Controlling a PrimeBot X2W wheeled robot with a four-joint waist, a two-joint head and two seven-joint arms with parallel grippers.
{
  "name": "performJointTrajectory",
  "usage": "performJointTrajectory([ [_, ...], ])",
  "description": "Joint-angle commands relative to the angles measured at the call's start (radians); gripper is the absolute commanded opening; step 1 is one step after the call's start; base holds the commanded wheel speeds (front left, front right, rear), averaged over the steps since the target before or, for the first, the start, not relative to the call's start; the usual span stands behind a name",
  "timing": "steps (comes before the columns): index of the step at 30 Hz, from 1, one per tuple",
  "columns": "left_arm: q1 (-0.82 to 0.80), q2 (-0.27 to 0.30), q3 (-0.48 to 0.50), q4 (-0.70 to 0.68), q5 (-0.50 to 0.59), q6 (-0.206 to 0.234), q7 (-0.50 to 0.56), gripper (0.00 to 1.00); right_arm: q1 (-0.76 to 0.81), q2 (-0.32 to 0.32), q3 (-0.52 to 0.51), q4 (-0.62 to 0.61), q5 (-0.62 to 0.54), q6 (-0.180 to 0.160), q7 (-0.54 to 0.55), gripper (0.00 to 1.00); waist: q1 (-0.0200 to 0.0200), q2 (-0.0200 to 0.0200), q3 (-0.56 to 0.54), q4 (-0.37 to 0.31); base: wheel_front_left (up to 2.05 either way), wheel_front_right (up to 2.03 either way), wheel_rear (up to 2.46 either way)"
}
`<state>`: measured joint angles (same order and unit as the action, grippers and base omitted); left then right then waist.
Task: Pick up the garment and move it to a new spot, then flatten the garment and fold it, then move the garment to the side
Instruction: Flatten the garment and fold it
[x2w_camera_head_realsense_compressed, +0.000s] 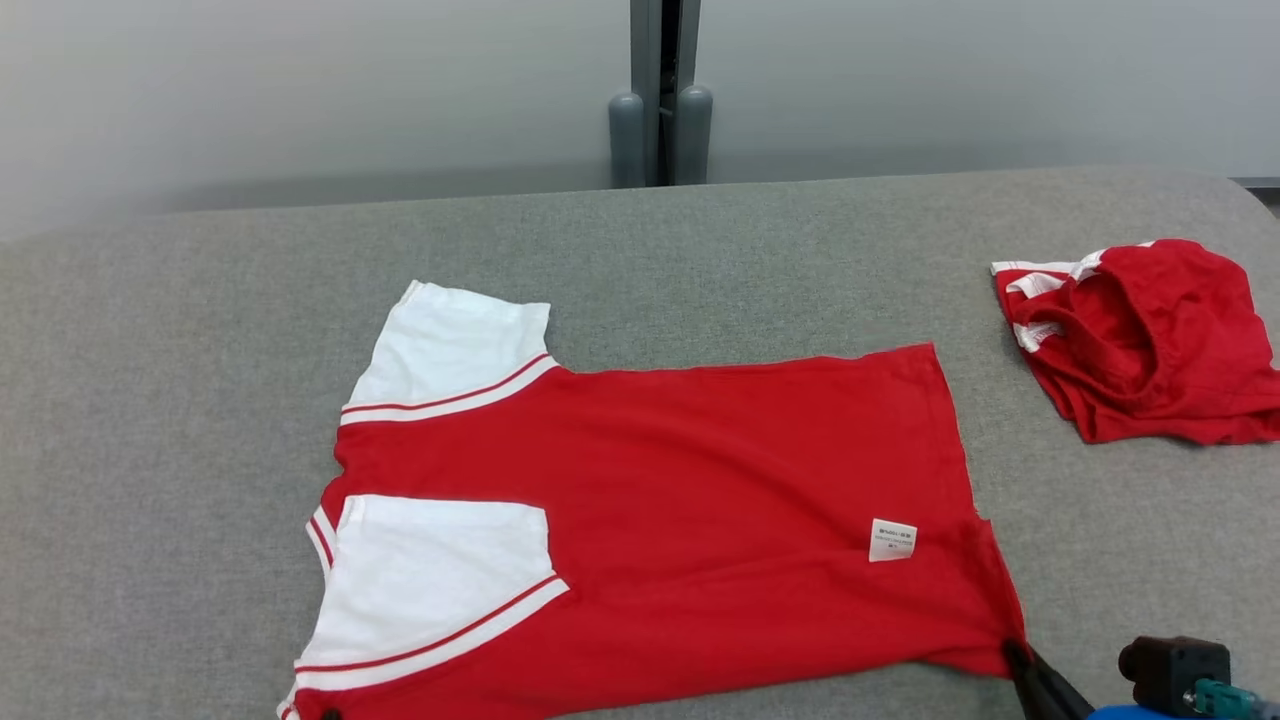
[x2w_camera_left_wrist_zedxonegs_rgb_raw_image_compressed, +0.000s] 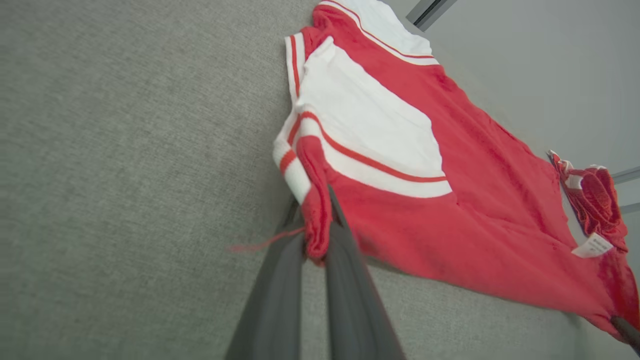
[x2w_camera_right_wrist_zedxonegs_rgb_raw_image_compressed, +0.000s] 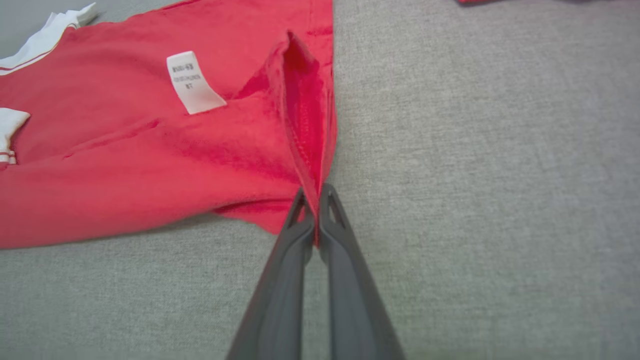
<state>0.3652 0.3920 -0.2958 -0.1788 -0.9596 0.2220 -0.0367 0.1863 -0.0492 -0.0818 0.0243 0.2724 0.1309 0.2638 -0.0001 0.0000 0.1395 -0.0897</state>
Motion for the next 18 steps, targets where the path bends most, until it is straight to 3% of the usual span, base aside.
performJointTrajectory([
  [1,0.001,0.013,-0.002,0.020,0.010,0.001,0.006,0.00,0.014,-0.002,0.005,0.011,0.004,0.000,0.003,0.00,0.0001,0.0000,-0.006,-0.005,0.00,0.00,0.00],
  [3,-0.001,0.011,-0.015,0.050,0.011,0.006,0.019,0.00,0.019,-0.003,0.007,0.034,0.007,0.000,0.001,0.37,0.0001,0.0000,-0.010,-0.008,0.00,0.00,0.00],
  [4,-0.003,0.017,-0.023,0.063,0.018,0.008,0.026,0.12,0.020,-0.003,0.008,0.045,-0.002,0.000,0.001,0.53,0.0001,0.0000,-0.011,-0.009,0.00,0.00,0.00],
  [5,-0.005,0.019,-0.026,0.068,0.021,0.008,0.032,0.51,0.020,-0.003,0.008,0.051,-0.010,0.000,-0.003,1.00,0.0001,0.0000,-0.012,-0.010,0.00,0.00,0.00],
  [6,-0.007,0.021,-0.026,0.071,0.018,0.007,0.033,1.00,0.019,-0.003,0.007,0.055,-0.012,0.000,-0.010,1.00,0.0001,0.0000,-0.012,-0.010,0.00,0.00,0.00],
  [12,-0.067,0.082,0.010,0.032,0.063,0.014,0.025,1.00,-0.006,-0.003,-0.026,0.027,0.001,0.000,-0.023,1.00,0.0001,0.0000,-0.007,-0.014,0.00,0.00,0.00],
  [18,-0.253,0.210,0.046,-0.056,0.138,0.021,0.105,1.00,-0.088,-0.002,-0.065,-0.058,-0.038,0.000,-0.036,1.00,0.0001,0.0000,0.024,-0.031,0.00,0.00,0.00],
])
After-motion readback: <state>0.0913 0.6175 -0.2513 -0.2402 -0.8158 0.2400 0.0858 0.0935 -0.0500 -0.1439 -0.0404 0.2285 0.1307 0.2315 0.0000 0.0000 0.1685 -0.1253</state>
